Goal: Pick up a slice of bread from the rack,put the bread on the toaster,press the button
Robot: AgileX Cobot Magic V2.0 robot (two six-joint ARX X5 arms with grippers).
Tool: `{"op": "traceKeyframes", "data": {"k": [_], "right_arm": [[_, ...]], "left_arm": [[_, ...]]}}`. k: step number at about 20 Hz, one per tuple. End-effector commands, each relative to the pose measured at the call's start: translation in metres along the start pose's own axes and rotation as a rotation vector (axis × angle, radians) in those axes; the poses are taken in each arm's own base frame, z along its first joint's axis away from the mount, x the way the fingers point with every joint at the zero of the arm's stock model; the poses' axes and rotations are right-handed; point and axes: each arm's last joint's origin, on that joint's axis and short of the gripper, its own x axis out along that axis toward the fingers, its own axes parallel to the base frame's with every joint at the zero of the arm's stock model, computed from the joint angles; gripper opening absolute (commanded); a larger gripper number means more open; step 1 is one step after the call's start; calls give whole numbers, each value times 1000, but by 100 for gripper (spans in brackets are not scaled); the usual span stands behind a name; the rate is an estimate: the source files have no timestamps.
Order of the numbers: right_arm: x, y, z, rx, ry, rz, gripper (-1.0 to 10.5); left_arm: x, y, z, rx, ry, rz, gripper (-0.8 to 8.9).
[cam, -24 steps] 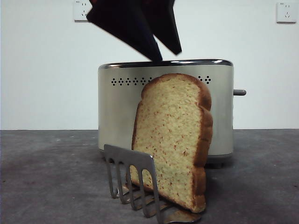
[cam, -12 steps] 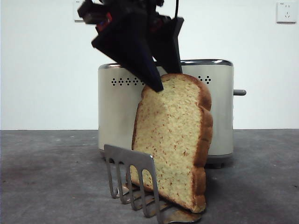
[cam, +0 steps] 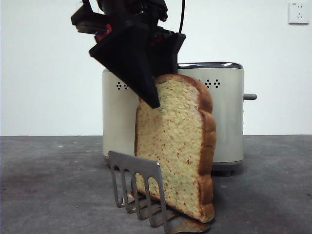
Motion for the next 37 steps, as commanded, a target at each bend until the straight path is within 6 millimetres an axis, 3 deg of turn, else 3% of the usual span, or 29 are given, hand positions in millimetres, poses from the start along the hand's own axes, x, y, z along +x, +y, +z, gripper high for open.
{"op": "traceKeyframes", "data": {"k": [1, 2, 4, 5, 13, 18, 23, 26, 31, 34, 37], "right_arm": [[-1, 1, 2, -11, -10, 4, -3], [-1, 1, 2, -11, -10, 4, -3], [-1, 1, 2, -11, -10, 4, -3], [-1, 1, 2, -11, -10, 4, -3], [-1, 1, 2, -11, -10, 4, -3], [-1, 1, 2, -11, -10, 4, -3], [-1, 1, 2, -11, -10, 4, -3], [-1, 1, 2, -11, -10, 4, -3], [-1, 1, 2, -11, -10, 4, -3], [-1, 1, 2, -11, -10, 4, -3], [-1, 1, 2, -11, -10, 4, -3]], "left_arm": [[-8, -2, 7, 26, -16, 20, 181], [-10, -2, 9, 32, -21, 26, 177], [-14, -4, 12, 39, -24, 31, 24], [-14, -6, 12, 40, -21, 20, -4], [-21, -15, 15, 44, -2, -18, -7], [-55, -31, 18, 61, -20, 38, -8], [-104, -45, 21, -33, -26, 201, -8], [-140, -39, 27, -165, 9, 371, -9], [-195, -16, 37, -229, -46, 584, -10], [-207, 3, 36, -243, -44, 630, -10], [-203, 26, 30, -261, -25, 641, -10]]}}
